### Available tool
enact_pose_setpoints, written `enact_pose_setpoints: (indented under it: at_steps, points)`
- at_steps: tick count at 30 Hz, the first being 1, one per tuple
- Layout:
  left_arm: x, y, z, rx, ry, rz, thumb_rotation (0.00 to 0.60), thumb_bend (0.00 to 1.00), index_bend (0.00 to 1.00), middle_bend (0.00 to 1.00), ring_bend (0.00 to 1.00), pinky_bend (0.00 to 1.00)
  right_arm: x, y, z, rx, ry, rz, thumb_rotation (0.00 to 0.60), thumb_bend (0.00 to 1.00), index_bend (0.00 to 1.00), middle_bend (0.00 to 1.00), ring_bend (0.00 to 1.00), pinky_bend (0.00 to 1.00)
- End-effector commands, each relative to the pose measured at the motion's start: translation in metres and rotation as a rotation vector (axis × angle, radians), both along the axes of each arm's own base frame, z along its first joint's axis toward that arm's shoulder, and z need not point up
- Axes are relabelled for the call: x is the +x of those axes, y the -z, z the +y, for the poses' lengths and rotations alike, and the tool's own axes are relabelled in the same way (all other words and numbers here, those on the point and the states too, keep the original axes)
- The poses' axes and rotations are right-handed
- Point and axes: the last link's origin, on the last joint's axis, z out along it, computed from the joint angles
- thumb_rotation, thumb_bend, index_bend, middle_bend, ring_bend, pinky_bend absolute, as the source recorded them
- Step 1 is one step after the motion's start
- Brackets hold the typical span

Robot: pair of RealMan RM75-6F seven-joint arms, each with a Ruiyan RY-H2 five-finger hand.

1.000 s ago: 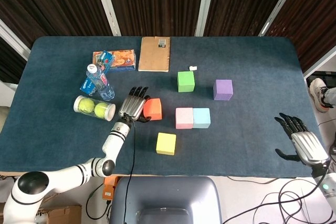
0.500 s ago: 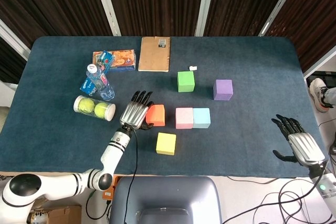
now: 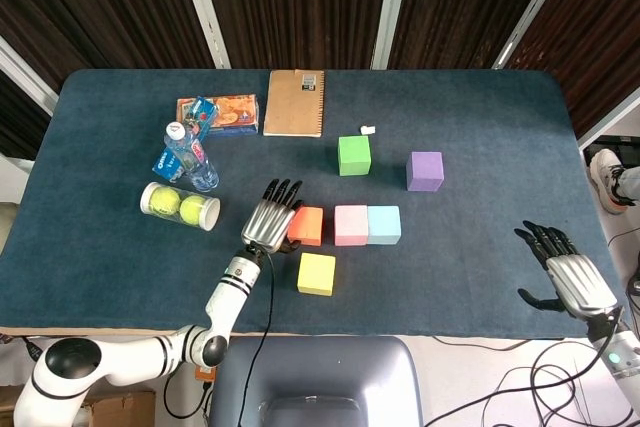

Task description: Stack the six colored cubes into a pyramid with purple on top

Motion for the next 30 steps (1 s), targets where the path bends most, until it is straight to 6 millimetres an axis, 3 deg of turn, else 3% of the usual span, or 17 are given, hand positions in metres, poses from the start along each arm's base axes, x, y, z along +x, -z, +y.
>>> enact_pose_setpoints:
  at_steps: [1,30]
  points:
    - [0.003,-0.002,0.004,-0.009,-0.040,-0.038,0.452,0.36,0.47,0.05,0.00,0.09,0.000,-0.001,0.000,-0.002,0.000,-0.002,0.600,0.19,0.00,0.00,0.00,0.00]
    - [0.015,0.015,0.004,-0.041,-0.046,-0.014,0.424,0.36,0.47,0.05,0.00,0.09,-0.001,-0.006,0.000,0.000,0.006,-0.016,0.600,0.19,0.00,0.00,0.00,0.00]
